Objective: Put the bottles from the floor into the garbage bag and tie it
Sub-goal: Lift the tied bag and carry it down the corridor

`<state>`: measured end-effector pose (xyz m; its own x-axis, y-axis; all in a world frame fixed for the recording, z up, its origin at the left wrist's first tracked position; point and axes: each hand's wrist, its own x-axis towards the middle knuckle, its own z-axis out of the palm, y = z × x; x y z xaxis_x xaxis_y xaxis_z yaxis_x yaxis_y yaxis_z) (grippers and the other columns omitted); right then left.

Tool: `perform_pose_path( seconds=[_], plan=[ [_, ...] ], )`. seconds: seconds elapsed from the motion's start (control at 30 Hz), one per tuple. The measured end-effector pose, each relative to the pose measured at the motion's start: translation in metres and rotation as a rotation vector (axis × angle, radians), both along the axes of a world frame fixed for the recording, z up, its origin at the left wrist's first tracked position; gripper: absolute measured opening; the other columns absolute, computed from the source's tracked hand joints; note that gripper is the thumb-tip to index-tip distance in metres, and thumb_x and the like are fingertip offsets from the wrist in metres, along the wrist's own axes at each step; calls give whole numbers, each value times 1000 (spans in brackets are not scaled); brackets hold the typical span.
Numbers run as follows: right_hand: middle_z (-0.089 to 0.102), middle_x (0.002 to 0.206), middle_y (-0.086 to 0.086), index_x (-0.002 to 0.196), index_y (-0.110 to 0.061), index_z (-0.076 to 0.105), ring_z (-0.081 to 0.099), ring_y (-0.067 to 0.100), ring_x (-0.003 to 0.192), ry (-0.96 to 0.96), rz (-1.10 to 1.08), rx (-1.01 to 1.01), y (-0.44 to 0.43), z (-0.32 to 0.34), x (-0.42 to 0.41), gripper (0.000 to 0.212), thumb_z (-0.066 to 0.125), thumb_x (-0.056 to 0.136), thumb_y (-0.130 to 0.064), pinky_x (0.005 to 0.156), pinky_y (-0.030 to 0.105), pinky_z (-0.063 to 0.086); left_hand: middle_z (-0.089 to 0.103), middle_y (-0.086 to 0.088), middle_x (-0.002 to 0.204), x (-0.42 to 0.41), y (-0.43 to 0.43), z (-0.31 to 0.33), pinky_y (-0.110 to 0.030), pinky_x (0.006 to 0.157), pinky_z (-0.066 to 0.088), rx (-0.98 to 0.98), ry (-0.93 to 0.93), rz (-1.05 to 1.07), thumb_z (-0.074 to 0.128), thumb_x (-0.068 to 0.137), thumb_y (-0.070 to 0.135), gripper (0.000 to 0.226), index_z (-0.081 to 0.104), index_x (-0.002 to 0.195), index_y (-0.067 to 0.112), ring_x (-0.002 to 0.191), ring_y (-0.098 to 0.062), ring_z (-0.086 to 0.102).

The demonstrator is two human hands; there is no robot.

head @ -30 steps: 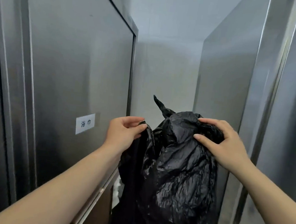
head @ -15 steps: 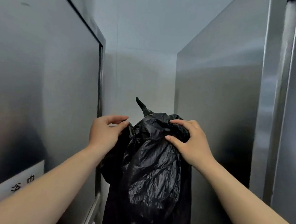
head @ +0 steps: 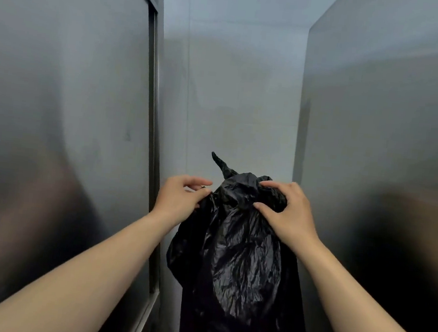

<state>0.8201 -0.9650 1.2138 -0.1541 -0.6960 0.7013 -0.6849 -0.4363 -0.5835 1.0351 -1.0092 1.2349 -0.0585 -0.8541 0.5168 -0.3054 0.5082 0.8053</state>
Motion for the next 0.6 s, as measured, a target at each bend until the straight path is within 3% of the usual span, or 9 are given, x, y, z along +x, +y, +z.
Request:
perform_pose_path(
  seconds=[0.1,0.27,0.37,0.47,0.53,0.6],
  plan=[
    [51,102,-4,108,-35,62,46,3,96,10,16,-67,-25,16,2,36,75,76,-26,77,-7,25,61,9,75,-7,-21,12,-21,62,57,-68,70,30,72,81,24,16,70,73,37,62,-4,61],
    [52,103,-7,105,-40,60,47,1,97,-30,45,-138,-58,8,-4,37,76,74,-26,82,-7,25,63,14,72,-8,-51,-5,-32,70,59,-112,149,91,72,78,31,15,71,71,44,59,-1,59],
    [54,108,-8,105,-42,60,47,0,100,-71,58,15,-77,-47,-14,39,77,73,-26,84,1,29,62,12,74,-8,-66,-60,-38,72,58,36,6,78,71,79,30,17,70,70,45,64,-7,61],
    [56,113,-3,107,-35,62,50,8,105,-84,63,287,-85,-138,-18,37,77,75,-22,89,16,32,61,10,72,-4,-66,-151,-31,68,52,220,-203,74,70,81,24,25,67,66,43,67,-14,59],
    [56,112,-1,107,-31,63,52,13,108,-82,67,423,-83,-192,-19,36,76,75,-20,89,19,33,63,11,70,3,-59,-206,-23,64,45,307,-256,86,70,81,20,28,65,66,43,66,-11,60],
    [56,110,-2,108,-31,63,54,15,108,-80,55,495,-82,-228,-20,36,76,75,-20,88,19,34,67,9,72,8,-55,-244,-25,69,47,381,-236,90,70,81,16,28,67,67,41,71,-12,62]
  ],
)
